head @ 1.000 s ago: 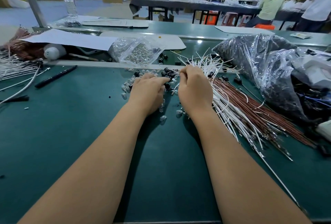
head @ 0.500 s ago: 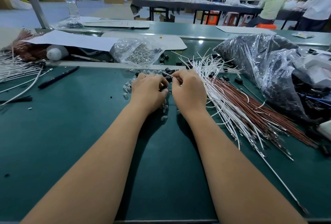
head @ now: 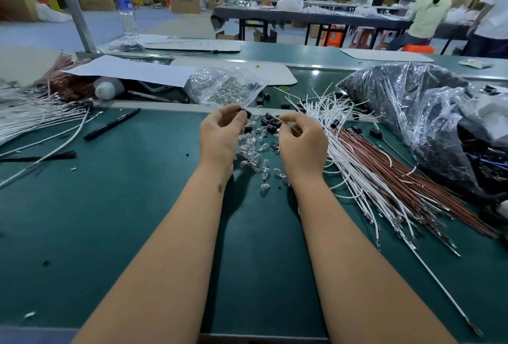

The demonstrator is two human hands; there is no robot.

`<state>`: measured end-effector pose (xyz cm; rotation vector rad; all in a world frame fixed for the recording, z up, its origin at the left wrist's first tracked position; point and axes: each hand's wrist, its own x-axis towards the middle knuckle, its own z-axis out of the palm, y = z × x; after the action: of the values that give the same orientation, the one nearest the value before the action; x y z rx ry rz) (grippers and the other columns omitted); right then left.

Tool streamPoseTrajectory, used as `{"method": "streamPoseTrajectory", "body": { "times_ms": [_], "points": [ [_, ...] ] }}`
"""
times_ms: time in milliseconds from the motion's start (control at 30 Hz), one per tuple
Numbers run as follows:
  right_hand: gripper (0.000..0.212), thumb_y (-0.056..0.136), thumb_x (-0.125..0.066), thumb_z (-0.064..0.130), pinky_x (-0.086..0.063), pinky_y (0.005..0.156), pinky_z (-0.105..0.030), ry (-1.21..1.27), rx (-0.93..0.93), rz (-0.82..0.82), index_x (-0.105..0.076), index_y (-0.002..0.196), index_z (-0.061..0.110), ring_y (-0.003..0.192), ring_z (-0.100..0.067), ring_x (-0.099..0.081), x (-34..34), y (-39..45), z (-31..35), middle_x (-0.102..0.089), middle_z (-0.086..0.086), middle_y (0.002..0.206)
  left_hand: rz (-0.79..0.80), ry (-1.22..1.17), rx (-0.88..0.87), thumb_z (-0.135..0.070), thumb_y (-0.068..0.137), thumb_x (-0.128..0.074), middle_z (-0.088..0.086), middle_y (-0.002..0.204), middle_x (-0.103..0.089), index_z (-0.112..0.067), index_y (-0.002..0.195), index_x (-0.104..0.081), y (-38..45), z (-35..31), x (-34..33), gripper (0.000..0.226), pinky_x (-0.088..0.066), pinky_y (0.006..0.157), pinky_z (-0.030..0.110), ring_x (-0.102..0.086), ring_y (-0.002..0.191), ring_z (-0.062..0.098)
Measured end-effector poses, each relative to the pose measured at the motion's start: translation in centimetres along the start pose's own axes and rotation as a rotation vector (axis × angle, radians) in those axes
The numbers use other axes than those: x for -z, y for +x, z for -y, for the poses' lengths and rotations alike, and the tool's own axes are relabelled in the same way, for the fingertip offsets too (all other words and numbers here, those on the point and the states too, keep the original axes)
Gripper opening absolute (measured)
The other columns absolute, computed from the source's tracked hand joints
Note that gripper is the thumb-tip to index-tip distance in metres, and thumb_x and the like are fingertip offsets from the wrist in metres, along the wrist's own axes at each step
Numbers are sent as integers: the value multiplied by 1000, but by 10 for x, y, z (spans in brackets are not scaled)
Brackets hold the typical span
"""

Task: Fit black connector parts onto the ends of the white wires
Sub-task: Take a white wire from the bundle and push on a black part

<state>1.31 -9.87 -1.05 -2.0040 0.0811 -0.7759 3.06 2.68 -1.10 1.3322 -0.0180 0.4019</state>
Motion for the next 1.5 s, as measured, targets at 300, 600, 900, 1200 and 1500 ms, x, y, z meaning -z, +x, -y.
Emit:
{"method": "streamPoseTrajectory", "body": {
  "times_ms": [300,600,900,1200,1500],
  "points": [
    [16,85,-61,8,-37,57,-16,-33,151,-25,-72,89,19,78,-14,-57,6,-6,5,-55,7,86,98,16,-13,2,88,-63,0,75,-71,-12,90,-67,-1,1,5,15,-52,70,17,-69,72,9],
    [16,86,-60,10,-40,59,-14,-63,154,-20,-72,91,17,80,-16,-58,5,-3,3,-55,6,89,133,80,-32,1,87,-66,0,75,-71,-15,89,-68,2,2,4,16,-52,71,17,-69,72,9],
    [15,87,-60,10,-36,61,-19,-104,178,-11,-72,92,16,82,-15,-58,5,-4,4,-53,7,89,170,170,-58,2,85,-66,3,78,-69,-10,91,-68,-2,-1,3,14,-52,70,16,-66,69,5],
    [20,89,-57,3,-43,76,-21,-76,225,32,-73,100,7,90,-20,-61,0,-3,3,-66,-7,99,198,283,-75,3,82,-70,5,76,-68,0,95,-68,-6,-4,1,13,-50,69,15,-62,64,1],
    [23,90,-55,-1,-50,85,-31,-23,207,80,-70,104,7,94,-21,-63,-2,-3,4,-70,-8,102,228,369,-128,3,86,-66,5,75,-69,-7,95,-70,-8,-6,2,14,-54,73,19,-64,65,3]
  ]
}}
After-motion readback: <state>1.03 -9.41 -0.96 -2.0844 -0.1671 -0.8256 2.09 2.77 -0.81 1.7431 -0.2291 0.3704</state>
